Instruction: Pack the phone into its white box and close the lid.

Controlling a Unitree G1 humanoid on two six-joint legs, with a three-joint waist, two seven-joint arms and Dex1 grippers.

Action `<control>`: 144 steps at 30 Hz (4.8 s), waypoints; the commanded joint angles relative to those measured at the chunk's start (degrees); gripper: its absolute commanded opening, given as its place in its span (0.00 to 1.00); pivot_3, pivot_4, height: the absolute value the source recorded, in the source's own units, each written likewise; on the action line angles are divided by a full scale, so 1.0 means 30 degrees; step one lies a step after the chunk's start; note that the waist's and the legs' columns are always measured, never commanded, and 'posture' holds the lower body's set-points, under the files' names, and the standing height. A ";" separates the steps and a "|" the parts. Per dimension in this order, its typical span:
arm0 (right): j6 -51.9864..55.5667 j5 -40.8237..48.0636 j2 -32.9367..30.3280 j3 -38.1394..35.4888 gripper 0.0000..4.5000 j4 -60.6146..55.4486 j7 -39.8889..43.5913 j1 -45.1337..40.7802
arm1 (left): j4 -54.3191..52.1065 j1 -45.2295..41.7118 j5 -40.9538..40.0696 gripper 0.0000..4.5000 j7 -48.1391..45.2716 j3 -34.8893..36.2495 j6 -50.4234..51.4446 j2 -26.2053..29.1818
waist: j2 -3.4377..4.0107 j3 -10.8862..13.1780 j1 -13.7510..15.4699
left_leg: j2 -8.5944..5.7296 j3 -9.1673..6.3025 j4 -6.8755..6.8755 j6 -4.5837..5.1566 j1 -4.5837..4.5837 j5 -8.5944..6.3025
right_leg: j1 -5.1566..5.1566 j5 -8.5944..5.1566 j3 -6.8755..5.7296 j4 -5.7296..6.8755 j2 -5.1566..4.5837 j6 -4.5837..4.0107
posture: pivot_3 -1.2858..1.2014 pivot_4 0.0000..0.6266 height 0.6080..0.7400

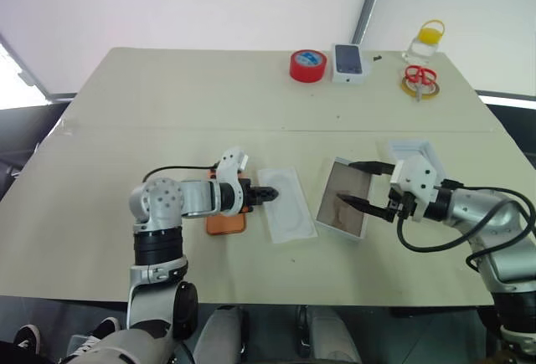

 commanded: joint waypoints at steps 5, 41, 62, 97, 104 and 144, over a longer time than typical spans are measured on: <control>-0.0348 0.0087 -0.0062 -0.0425 0.77 -0.0478 -0.0163 -0.0224 | 0.0663 0.0136 0.0025 0.00 0.0771 0.0636 0.0581 -0.0455 | -0.0004 0.0003 -0.0027 | 0.0002 0.0000 -0.0001 0.0000 -0.0004 -0.0001 | -0.0004 0.0000 -0.0001 -0.0009 -0.0001 -0.0001 | 0.52 0.24 0.99; -0.1437 -0.4161 -0.0172 0.5255 0.01 0.1617 0.2436 -0.1858 | 0.2752 -0.4954 0.0835 0.00 -0.2163 0.5479 0.0405 0.0715 | -0.0188 0.0154 -0.0495 | 0.0016 -0.0010 -0.0009 -0.0048 -0.0077 0.0025 | -0.0096 0.0025 -0.0016 0.0007 0.0010 0.0039 | 0.52 0.24 0.99; -0.0292 -0.1872 -0.3478 -0.0970 0.76 0.0939 0.2333 0.2648 | 0.2258 -0.3666 0.2408 0.00 -0.2037 0.2216 -0.1207 -0.2808 | -0.0222 0.0186 -0.0454 | -0.0003 -0.0006 -0.0017 -0.0085 -0.0123 0.0042 | -0.0115 0.0009 -0.0019 -0.0022 -0.0008 0.0008 | 0.52 0.24 0.99; -0.0799 -0.1431 -0.1318 -0.0861 0.77 0.1536 0.0385 0.0945 | 0.5220 -0.5156 0.3301 0.72 -0.5107 -0.1277 -0.4394 -0.1944 | -0.0216 0.0193 -0.0482 | 0.0008 -0.0018 0.0003 -0.0076 -0.0183 0.0043 | -0.0150 0.0040 -0.0032 -0.0052 0.0003 0.0039 | 0.52 0.24 0.99; -0.0441 -0.1334 -0.0659 -0.0345 0.77 0.1641 0.0137 -0.0072 | 0.3508 -0.4974 0.3233 0.72 -0.5234 -0.1597 -0.4078 -0.0814 | -0.0209 0.0194 -0.0488 | 0.0020 -0.0019 0.0001 -0.0076 -0.0185 0.0043 | -0.0158 0.0048 -0.0031 -0.0048 0.0015 0.0051 | 0.52 0.24 0.99; -0.1963 -0.8639 0.4747 0.5981 0.01 0.6281 -0.3771 -0.7995 | -0.2473 0.7036 0.1208 0.74 -1.2328 0.1803 -1.0339 1.1747 | -0.0128 0.0217 -0.0748 | 0.0054 -0.0003 0.0000 -0.0126 -0.0254 0.0077 | -0.0287 0.0073 -0.0032 0.0051 0.0022 -0.0004 | 0.52 0.24 0.99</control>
